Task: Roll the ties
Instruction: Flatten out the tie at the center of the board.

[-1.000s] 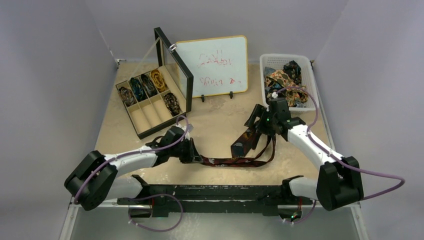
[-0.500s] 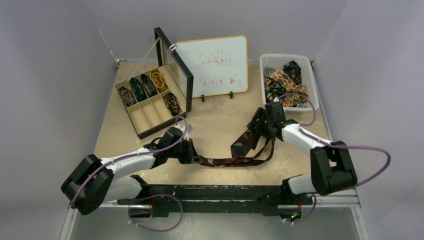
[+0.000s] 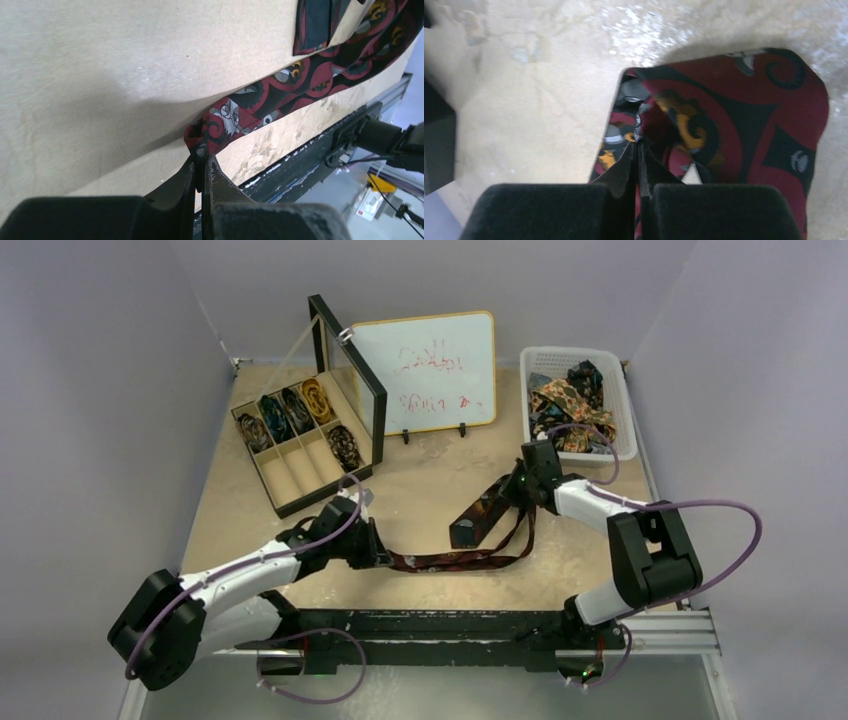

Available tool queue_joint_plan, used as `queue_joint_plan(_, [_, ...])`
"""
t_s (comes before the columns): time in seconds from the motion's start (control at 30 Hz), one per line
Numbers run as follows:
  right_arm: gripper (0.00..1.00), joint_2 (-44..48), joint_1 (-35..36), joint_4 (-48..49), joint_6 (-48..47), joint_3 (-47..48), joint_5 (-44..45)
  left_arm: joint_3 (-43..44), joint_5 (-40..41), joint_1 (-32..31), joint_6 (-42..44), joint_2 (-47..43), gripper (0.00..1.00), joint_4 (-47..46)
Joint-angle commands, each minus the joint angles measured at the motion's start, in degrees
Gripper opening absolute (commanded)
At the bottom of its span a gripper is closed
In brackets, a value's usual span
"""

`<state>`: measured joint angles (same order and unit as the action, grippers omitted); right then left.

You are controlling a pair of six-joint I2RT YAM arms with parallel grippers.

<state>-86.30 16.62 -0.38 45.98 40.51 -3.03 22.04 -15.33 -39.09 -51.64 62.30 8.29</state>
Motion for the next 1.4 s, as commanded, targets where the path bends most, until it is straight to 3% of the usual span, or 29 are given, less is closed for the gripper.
queue_joint_plan(0.0, [0.0,1.5,0.4,1.6,2.7,5.3,-2.4,3.5,8.2,0.0,-2.8,-4.1,0.0,7.4])
queue_joint_plan(0.07, [0.09,2.2,0.4,1.8,2.0,7.4,-0.8,3.5,10.3,0.4,-4.2,-6.1,0.0,9.3])
queue_joint_plan(0.17, [0.36,3.8,0.7,0.6,-2.6,10.6,-2.8,3.4,10.9,1.1,-4.7,-7.8,0.0,10.2])
queue_joint_plan(0.33, [0.64,1.1,0.7,-9.9,-16.9,19.8,-2.9,4.0,12.1,1.3,-5.4,-7.8,0.0,12.6])
queue_joint_plan(0.47, [0.69,-4.9,3.0,-18.9,-26.3,27.8,1.1,4.9,12.8,1.3,-5.6,-8.5,0.0,14.3])
queue_joint_plan(0.73, [0.74,-9.4,12.1,-15.4,-47.7,26.9,14.0,6.1,15.1,1.5,-6.2,-11.5,0.0,19.3])
queue_joint_plan(0.9, [0.73,-16.4,12.6,-20.4,-50.2,32.3,13.7,6.4,14.6,1.4,-4.7,-11.6,0.0,19.9])
queue_joint_plan(1.2, [0.78,-13.6,12.6,-19.3,-49.9,26.3,12.9,8.5,16.7,2.4,-2.8,-12.2,0.0,23.0])
queue_joint_plan(1.37, [0.78,-16.1,12.6,-22.6,-45.6,28.8,11.5,8.3,15.8,4.4,-1.4,-12.3,0.0,22.9])
